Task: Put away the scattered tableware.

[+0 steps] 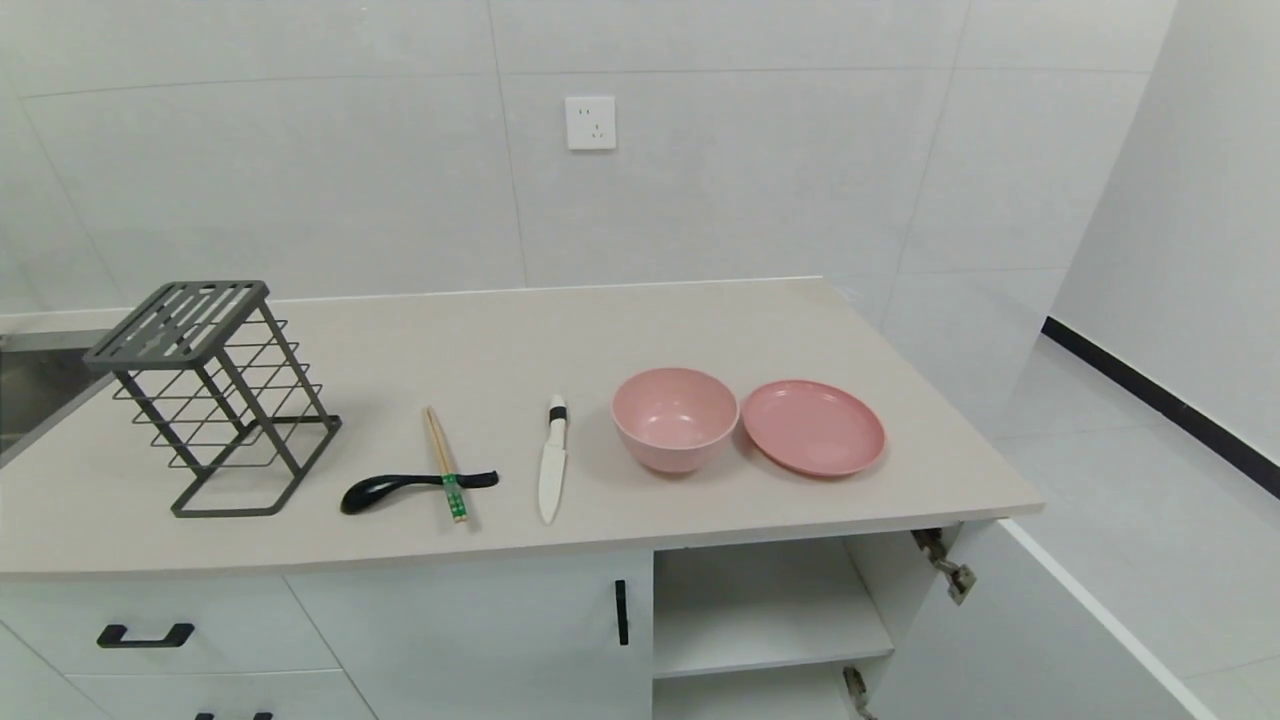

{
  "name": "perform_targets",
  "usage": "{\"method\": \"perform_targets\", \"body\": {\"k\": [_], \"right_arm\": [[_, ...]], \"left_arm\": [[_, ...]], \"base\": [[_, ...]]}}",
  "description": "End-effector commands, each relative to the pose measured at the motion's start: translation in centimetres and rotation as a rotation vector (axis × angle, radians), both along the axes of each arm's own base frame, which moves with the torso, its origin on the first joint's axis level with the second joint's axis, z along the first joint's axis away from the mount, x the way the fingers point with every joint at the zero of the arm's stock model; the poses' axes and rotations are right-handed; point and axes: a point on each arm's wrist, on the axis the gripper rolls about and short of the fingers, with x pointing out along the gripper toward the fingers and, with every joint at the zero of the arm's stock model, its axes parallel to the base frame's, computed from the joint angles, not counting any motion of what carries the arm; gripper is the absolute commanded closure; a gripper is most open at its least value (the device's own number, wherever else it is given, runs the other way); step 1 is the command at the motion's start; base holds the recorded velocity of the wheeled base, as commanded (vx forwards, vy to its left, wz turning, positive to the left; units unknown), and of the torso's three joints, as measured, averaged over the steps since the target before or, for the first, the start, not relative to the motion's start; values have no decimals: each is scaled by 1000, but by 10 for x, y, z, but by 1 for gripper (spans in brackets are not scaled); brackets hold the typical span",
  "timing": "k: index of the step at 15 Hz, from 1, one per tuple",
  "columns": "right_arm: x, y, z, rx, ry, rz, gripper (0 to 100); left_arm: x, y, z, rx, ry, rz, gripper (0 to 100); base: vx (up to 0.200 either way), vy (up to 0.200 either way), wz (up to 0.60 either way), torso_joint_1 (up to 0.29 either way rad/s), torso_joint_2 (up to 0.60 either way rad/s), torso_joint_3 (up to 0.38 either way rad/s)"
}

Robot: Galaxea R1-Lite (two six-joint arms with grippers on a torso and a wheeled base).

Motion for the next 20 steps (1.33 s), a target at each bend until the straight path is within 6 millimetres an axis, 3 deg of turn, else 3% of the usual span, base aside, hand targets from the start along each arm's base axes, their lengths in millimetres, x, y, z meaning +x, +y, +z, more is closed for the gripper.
{"method": "perform_targets", "body": {"k": [1, 4, 7, 16, 20], "right_arm": [[0, 0, 0, 0, 3, 0, 0], [0, 0, 0, 0, 2, 0, 0], [0, 0, 0, -2, 2, 0, 0], [0, 0, 0, -2, 3, 1, 0], [0, 0, 0, 0, 5, 0, 0]], "left_arm": [[0, 0, 0, 1, 2, 1, 0], [0, 0, 0, 2, 2, -1, 0], [0, 0, 0, 17, 3, -2, 0], [0, 0, 0, 16, 3, -1, 0], [0, 0, 0, 31, 5, -4, 0]], "base": [[0, 0, 0, 198, -461, -222], [0, 0, 0, 84, -154, -85], [200, 0, 0, 17, -33, -9], [0, 0, 0, 25, -52, -28], [150, 0, 0, 26, -63, -29]]}}
